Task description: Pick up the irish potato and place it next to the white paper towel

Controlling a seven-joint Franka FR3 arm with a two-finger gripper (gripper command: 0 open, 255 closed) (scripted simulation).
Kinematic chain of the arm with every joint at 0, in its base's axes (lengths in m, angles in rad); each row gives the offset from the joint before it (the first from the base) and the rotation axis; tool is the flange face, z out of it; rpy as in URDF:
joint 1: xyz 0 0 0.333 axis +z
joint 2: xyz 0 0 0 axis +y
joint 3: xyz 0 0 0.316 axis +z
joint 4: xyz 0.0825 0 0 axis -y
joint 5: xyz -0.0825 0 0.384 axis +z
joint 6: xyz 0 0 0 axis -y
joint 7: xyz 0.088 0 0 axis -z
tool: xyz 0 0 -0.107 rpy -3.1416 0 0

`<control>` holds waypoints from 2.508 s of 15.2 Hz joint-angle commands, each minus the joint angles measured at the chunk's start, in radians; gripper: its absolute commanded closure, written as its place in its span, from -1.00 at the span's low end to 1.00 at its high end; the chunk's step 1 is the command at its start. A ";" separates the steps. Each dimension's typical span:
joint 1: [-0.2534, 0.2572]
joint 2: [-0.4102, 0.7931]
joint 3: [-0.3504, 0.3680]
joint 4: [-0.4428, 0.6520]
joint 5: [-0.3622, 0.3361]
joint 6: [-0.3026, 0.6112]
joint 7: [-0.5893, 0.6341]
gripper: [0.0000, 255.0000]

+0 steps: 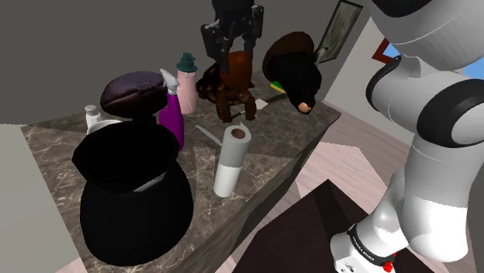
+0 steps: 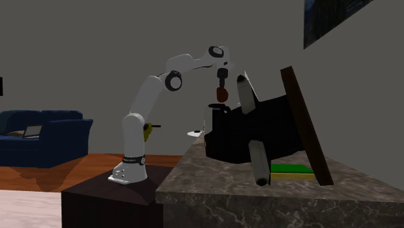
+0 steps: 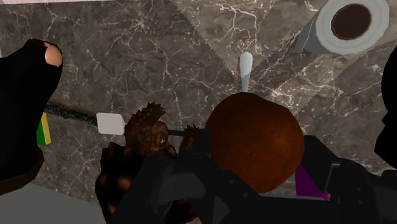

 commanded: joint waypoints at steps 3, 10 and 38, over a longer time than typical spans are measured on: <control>-0.039 -0.057 0.012 -0.150 0.040 0.089 0.035 1.00; -0.096 -0.144 0.017 -0.382 0.093 0.234 0.063 1.00; -0.158 -0.229 0.008 -0.875 0.139 0.641 0.140 1.00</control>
